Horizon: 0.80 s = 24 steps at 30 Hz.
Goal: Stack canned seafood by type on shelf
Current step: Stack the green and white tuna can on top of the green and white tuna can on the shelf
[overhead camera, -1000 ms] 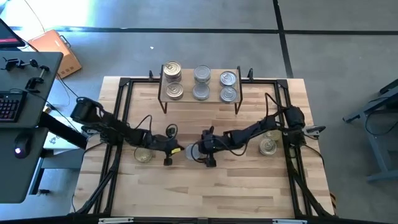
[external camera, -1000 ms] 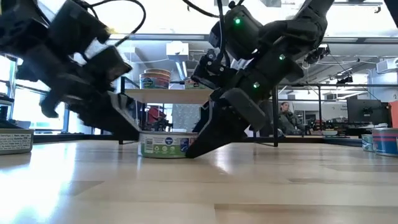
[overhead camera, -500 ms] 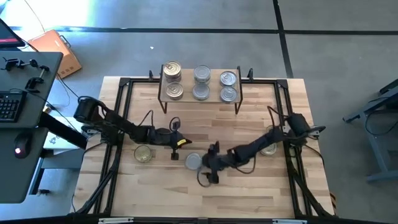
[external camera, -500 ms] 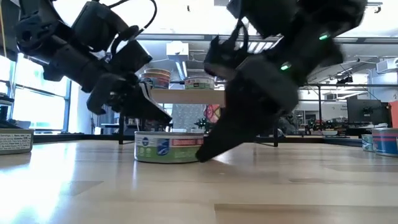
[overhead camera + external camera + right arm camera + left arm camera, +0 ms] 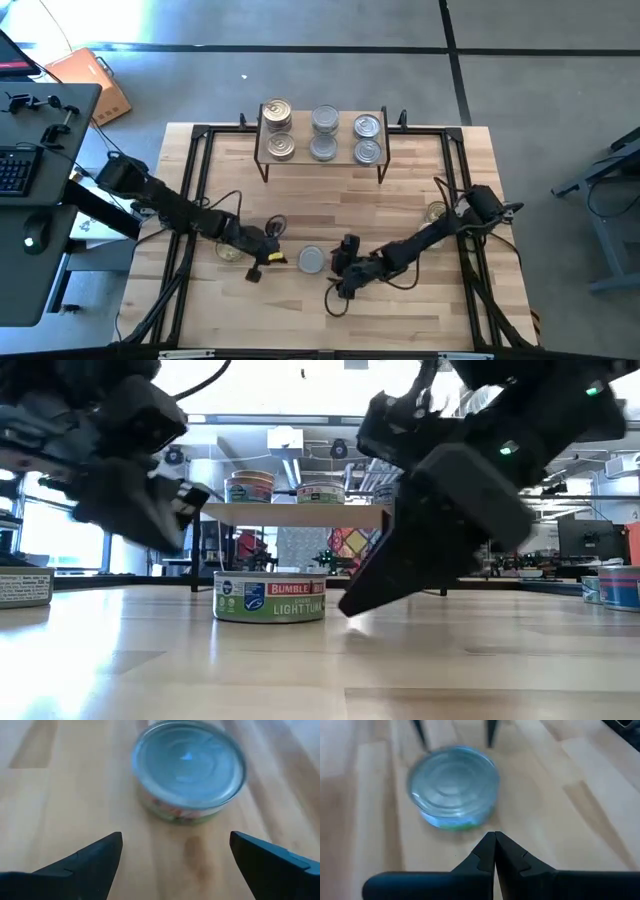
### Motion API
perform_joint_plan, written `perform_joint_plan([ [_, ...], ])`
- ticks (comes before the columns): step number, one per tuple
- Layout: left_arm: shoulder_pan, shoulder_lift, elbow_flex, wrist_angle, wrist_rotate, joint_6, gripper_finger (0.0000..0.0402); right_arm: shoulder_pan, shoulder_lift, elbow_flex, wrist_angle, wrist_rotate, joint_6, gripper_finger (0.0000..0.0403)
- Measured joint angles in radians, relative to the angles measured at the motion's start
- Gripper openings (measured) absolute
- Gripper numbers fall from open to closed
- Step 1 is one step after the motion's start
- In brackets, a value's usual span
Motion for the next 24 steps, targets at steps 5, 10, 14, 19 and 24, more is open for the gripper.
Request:
perform_joint_plan([
  [5,-0.024,0.097,-0.001,0.093,-0.018,-0.031,0.0,-0.063,0.001,0.0,0.02,-0.006,-0.072,0.0361],
  [10,0.006,0.206,-0.001,0.268,-0.088,-0.019,0.0,-0.113,0.012,0.001,0.048,-0.126,-0.134,0.0361],
  [14,0.042,0.265,-0.001,0.385,-0.088,-0.012,0.0,-0.125,0.014,0.001,0.043,-0.176,-0.122,0.0361],
  [19,0.095,0.292,-0.002,0.457,-0.071,0.017,0.0,-0.098,0.015,0.0,0.025,-0.117,-0.017,0.0362],
  [24,0.138,0.264,-0.002,0.465,-0.088,0.056,0.0,-0.042,0.016,0.001,-0.003,0.007,0.167,0.0362],
])
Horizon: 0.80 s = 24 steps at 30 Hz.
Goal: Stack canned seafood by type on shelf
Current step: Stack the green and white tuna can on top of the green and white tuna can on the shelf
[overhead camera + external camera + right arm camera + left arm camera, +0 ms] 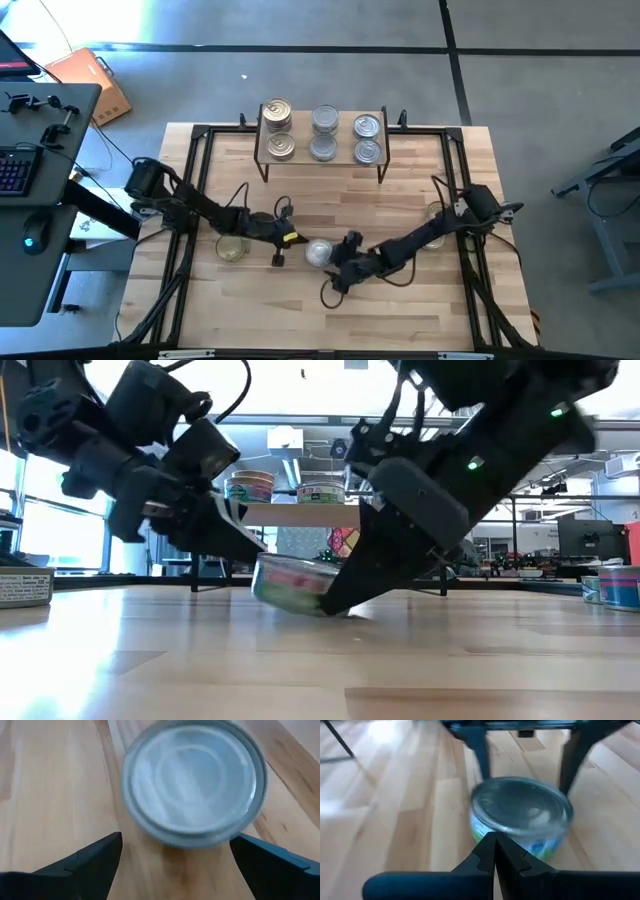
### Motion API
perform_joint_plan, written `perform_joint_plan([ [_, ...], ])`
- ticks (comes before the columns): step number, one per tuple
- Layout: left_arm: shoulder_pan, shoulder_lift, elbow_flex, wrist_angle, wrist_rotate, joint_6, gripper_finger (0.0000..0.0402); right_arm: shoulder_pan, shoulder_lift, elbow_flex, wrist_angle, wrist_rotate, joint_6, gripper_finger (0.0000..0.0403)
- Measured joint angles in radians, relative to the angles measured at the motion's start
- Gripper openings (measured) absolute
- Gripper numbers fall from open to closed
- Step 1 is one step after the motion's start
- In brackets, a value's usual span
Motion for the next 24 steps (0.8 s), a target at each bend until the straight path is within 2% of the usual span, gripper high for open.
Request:
perform_joint_plan([
  [5,0.012,-0.103,0.002,-0.104,0.0,0.032,0.0,0.057,0.0,0.0,-0.005,0.122,0.11,0.0362],
  [11,0.0,-0.194,0.002,-0.157,0.016,0.011,0.0,0.086,0.0,0.0,-0.01,0.238,0.129,0.0362],
  [14,0.011,-0.174,0.002,-0.124,0.065,-0.012,0.0,0.079,0.0,0.0,-0.006,0.244,0.116,0.0362],
  [18,0.044,-0.107,0.006,-0.079,0.065,-0.013,0.0,0.073,0.0,0.0,0.009,0.244,0.086,0.0362],
  [24,0.083,0.013,0.112,-0.084,0.139,0.009,0.0,0.073,0.0,0.0,0.035,0.23,0.044,0.0362],
])
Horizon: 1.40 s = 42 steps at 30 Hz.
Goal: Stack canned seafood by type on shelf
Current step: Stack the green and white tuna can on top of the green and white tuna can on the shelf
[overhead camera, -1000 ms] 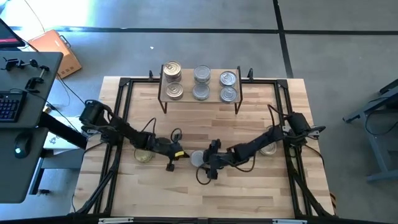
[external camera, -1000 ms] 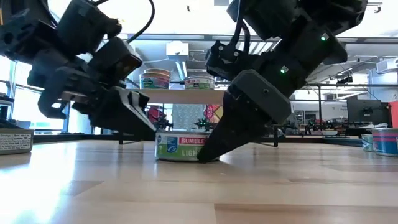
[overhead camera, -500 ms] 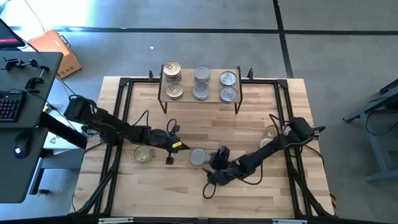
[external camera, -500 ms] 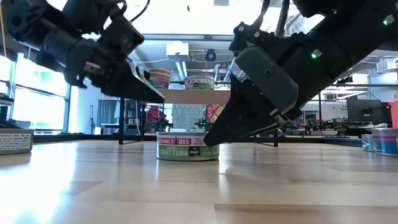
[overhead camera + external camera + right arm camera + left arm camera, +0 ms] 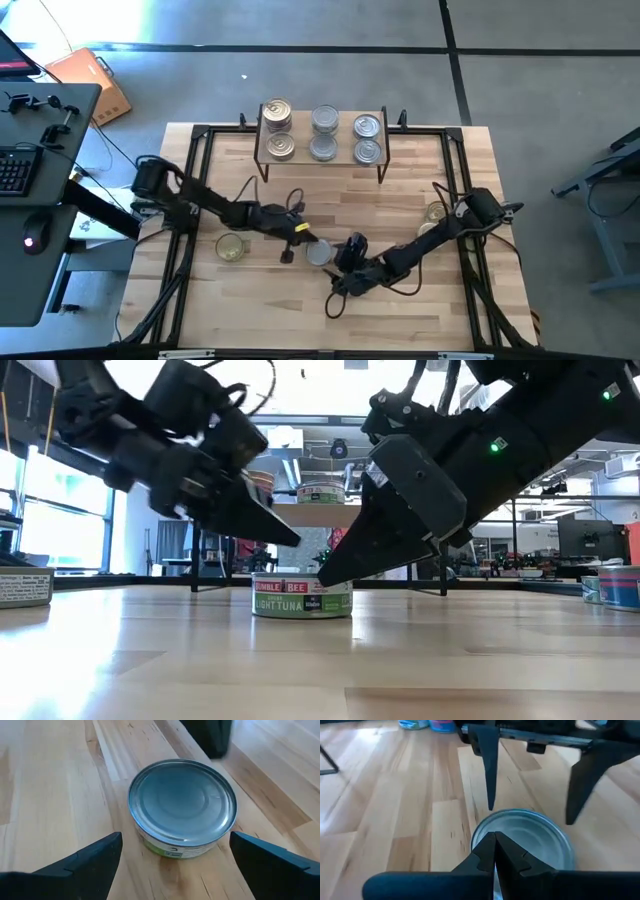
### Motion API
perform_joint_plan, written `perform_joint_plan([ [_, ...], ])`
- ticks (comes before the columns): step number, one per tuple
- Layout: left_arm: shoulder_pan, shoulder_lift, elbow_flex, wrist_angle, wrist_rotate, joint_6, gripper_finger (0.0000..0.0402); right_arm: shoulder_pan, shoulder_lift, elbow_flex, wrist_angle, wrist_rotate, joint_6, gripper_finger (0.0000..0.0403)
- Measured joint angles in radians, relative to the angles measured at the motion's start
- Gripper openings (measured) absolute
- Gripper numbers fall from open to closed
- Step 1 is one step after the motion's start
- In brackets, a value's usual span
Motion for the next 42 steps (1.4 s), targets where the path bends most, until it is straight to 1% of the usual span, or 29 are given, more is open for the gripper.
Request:
perform_joint_plan([
  [3,0.014,0.057,0.064,-0.037,0.008,0.025,0.0,0.0,0.0,0.0,0.0,-0.001,-0.003,0.0362],
  [5,0.025,0.085,0.101,-0.099,0.021,0.032,0.0,0.0,0.0,0.0,0.0,-0.002,0.0,0.0362],
  [8,0.038,0.109,0.136,-0.152,0.026,0.023,0.0,0.0,0.0,0.0,0.0,-0.016,0.0,0.0362],
  [11,0.037,0.111,0.137,-0.151,0.027,0.023,0.0,0.001,0.0,0.0,0.0,-0.027,-0.007,0.0362],
  [18,0.017,0.057,0.136,-0.156,0.023,0.023,0.0,0.001,0.0,0.0,0.0,-0.033,-0.007,0.0362],
  [28,0.061,0.062,0.136,-0.244,0.005,0.038,0.0,0.001,0.0,0.0,0.001,-0.036,-0.011,0.0362],
  [33,0.059,0.058,0.136,-0.241,0.005,0.041,0.0,0.001,0.0,0.0,0.001,-0.036,-0.018,0.0362],
  [37,0.05,0.054,0.136,-0.202,0.006,0.041,0.0,0.001,0.0,0.0,0.001,-0.036,-0.018,0.0362],
  [42,0.049,0.062,0.135,-0.225,0.026,0.039,0.0,0.001,0.0,0.0,0.001,-0.036,-0.018,0.0362],
])
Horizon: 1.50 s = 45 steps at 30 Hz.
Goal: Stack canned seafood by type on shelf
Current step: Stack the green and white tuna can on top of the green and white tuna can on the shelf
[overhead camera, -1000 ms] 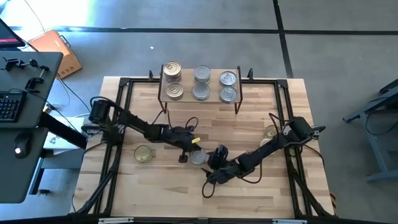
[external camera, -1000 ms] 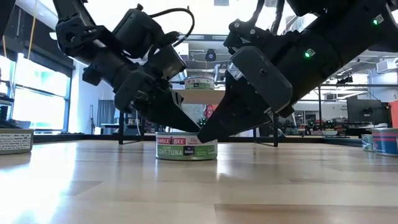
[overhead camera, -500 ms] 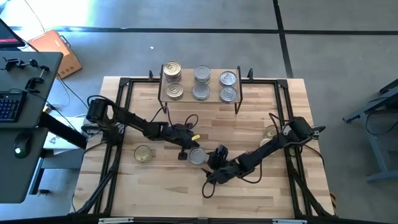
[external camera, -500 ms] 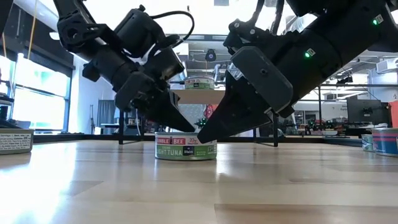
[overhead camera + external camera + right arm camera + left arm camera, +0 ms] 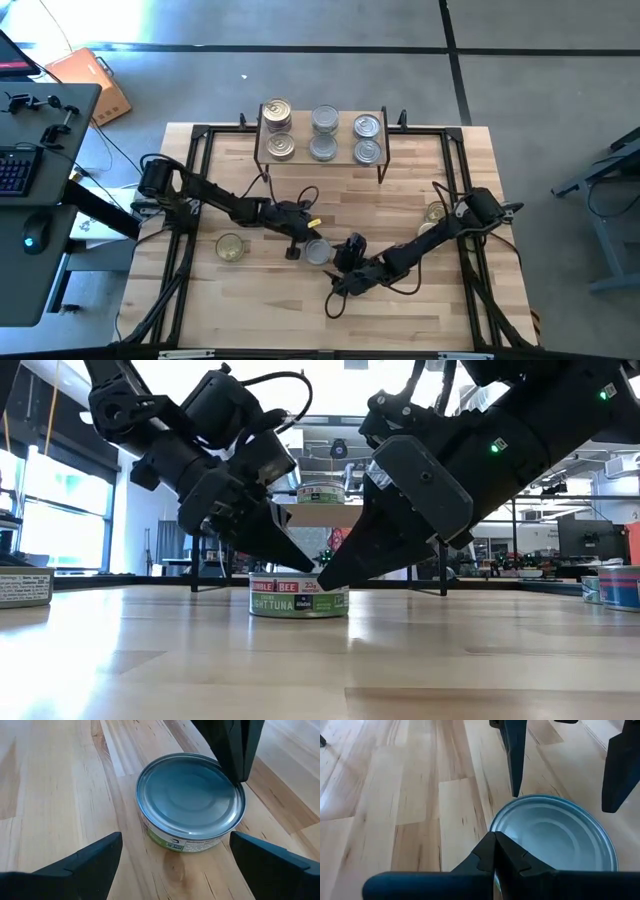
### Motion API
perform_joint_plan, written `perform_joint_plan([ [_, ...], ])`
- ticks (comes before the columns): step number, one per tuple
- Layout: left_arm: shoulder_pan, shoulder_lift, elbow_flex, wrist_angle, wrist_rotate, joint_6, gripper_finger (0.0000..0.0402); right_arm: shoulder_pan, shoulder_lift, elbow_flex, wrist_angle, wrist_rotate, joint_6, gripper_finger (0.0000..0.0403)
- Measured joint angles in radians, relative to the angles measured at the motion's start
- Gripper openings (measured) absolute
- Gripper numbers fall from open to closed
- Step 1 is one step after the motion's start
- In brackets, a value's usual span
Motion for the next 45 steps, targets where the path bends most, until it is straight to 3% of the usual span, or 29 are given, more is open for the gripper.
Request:
perform_joint_plan([
  [9,0.007,0.016,0.001,-0.002,0.001,0.0,0.0,0.002,0.0,0.0,0.005,0.004,-0.036,0.0362],
  [17,0.021,0.06,0.004,0.022,0.004,-0.008,0.0,0.041,-0.006,0.082,-0.108,0.106,-0.261,0.0362],
  [22,0.024,0.061,0.004,0.017,0.006,-0.008,0.0,0.02,-0.006,0.115,-0.156,0.013,-0.524,0.0362],
  [26,0.035,0.062,0.002,0.015,0.027,-0.008,0.0,-0.006,0.001,0.116,-0.18,-0.027,-0.642,0.0362],
  [34,0.064,0.063,0.002,0.002,0.071,-0.01,0.0,-0.039,0.035,0.116,-0.171,-0.043,-0.819,0.0362],
  [37,0.069,0.063,0.001,0.001,0.08,-0.016,0.0,-0.038,0.047,0.117,-0.158,0.0,-0.85,0.036],
  [45,0.077,0.071,0.001,0.004,0.082,-0.017,0.0,-0.046,0.055,0.116,-0.132,0.04,-0.903,0.032],
])
